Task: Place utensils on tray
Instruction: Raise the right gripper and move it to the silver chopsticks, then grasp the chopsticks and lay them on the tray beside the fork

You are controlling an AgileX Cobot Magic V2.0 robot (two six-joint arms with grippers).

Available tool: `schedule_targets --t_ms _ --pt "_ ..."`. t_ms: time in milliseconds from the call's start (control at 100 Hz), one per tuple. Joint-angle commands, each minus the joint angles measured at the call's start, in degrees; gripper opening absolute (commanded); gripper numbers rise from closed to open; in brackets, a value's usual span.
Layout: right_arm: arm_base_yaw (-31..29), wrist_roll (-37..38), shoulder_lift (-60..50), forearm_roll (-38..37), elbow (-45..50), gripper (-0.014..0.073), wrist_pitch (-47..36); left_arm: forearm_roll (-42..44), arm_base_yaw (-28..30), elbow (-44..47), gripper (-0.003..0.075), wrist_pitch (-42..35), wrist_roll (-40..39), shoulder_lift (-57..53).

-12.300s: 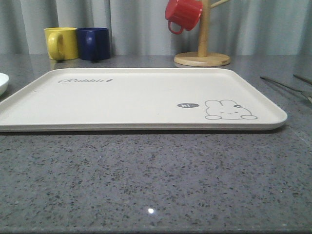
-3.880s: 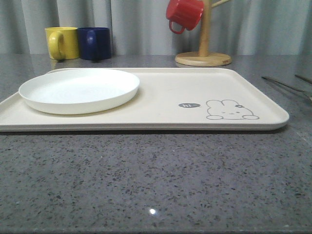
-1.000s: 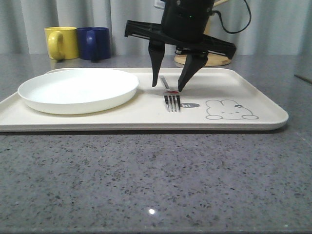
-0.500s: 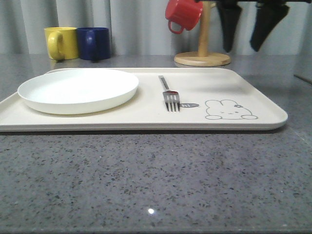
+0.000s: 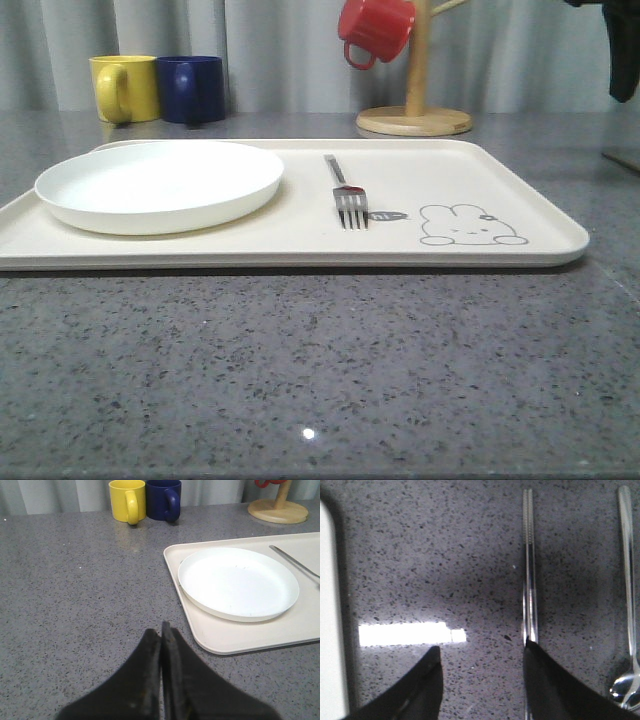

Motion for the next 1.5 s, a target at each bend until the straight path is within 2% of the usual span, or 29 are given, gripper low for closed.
schedule_targets --t_ms 0,270,700,790,1080,1320,1490 --pt "-2.45 -2.12 -3.1 1.05 -0.03 0.0384 5.97 0.0 -0.3 -1.41 -0.0019 -4.11 -0.48 0.75" --pt "-5.43 -4.0 -2.6 1.73 6.91 0.0384 1.8 0.0 -0.3 -1.41 -0.0019 -4.11 -0.48 0.75" --pt "-5.68 -4.75 1.88 2.35 7.53 0.0378 1.22 0.0 -0.3 -1.41 -0.0019 -4.11 -0.48 0.75" --pt "-5.68 -4.75 2.06 2.35 7.53 0.0312 1.18 0.0 -0.3 -1.41 -0.0019 -4.11 -0.48 0.75" --pt "-5.68 -4.75 2.17 2.3 7.53 -0.0071 1.13 0.0 -0.3 -1.41 -0.0019 -4.11 -0.48 0.75" --pt "-5.58 -4.75 0.07 2.43 6.99 -0.0068 0.16 0.0 -0.3 -1.41 -0.0019 -4.11 -0.48 0.75" --pt "-2.3 -4.75 -5.92 2.43 6.88 -0.0068 -0.89 0.0 -0.3 -1.41 -0.0019 -4.11 -0.48 0.75"
